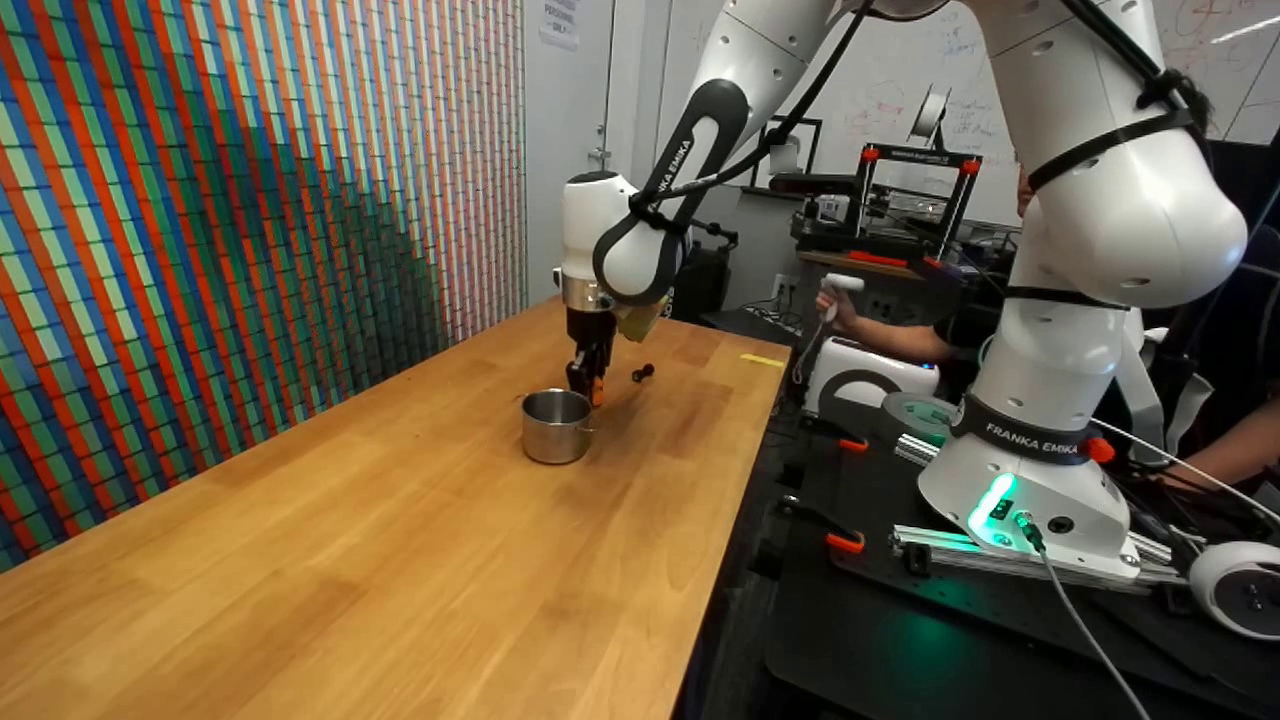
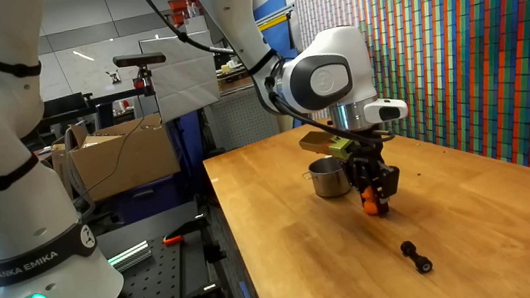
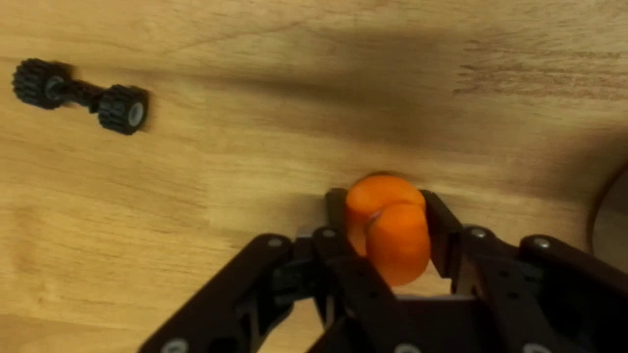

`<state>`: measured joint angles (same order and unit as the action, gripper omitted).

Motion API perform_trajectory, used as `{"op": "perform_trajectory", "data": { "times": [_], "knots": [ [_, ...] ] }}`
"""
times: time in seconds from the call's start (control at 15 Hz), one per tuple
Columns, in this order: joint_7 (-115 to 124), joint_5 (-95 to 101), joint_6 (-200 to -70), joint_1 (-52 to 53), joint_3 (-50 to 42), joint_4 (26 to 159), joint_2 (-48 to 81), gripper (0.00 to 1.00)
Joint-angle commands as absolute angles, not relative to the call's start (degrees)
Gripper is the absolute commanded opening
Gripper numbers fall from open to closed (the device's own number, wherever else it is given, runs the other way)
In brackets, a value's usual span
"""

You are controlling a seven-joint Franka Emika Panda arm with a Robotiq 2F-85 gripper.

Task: Put the rubber duck in the pot

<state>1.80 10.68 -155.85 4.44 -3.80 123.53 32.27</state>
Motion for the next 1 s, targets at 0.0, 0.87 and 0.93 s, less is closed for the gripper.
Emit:
{"op": "perform_trajectory", "data": {
  "times": [0.0, 0.87, 0.93],
  "knots": [
    [0.7, 8.7, -153.9, 3.6, -2.0, 125.8, 25.5, 0.21],
    [1.4, -0.5, -148.6, 5.5, 6.4, 132.7, 13.5, 0.22],
    [1.7, -0.7, -148.8, 5.7, 6.8, 132.7, 14.0, 0.21]
  ]
}}
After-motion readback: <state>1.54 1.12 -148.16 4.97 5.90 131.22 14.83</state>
